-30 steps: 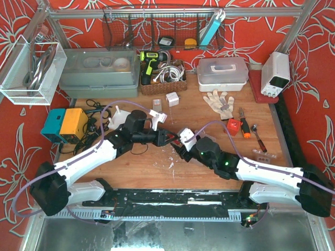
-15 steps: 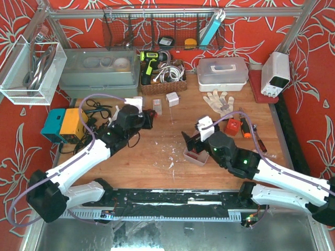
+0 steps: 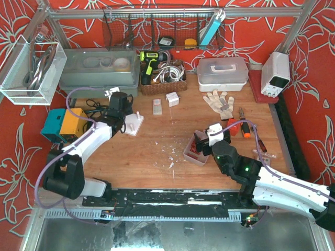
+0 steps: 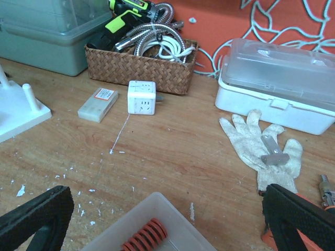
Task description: Install the large spring
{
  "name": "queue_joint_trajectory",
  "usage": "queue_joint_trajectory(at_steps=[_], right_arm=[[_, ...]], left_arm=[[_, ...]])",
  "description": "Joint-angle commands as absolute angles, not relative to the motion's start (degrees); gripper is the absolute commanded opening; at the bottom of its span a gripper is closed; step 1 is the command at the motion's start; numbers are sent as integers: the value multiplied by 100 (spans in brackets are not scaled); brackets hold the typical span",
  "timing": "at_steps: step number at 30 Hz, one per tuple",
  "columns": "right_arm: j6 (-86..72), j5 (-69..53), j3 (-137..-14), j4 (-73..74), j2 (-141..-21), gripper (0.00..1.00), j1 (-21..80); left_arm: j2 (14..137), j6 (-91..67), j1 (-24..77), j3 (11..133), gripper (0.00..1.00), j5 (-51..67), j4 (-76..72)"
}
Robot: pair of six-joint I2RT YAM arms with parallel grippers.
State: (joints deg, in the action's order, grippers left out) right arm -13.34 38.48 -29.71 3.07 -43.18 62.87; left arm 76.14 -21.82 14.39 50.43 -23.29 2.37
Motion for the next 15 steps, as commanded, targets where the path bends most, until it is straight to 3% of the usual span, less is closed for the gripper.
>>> queue_joint_trajectory(at_steps=[1, 15], right_arm=[[-1492, 4029, -2923, 140, -4417, 99, 6243], [-1485, 3905, -3012, 152, -4711, 99, 6196]], left_arm=[[7923, -2109, 1167, 5245, 0, -2607, -120], [8796, -2095, 554, 5623, 0, -2352, -241]])
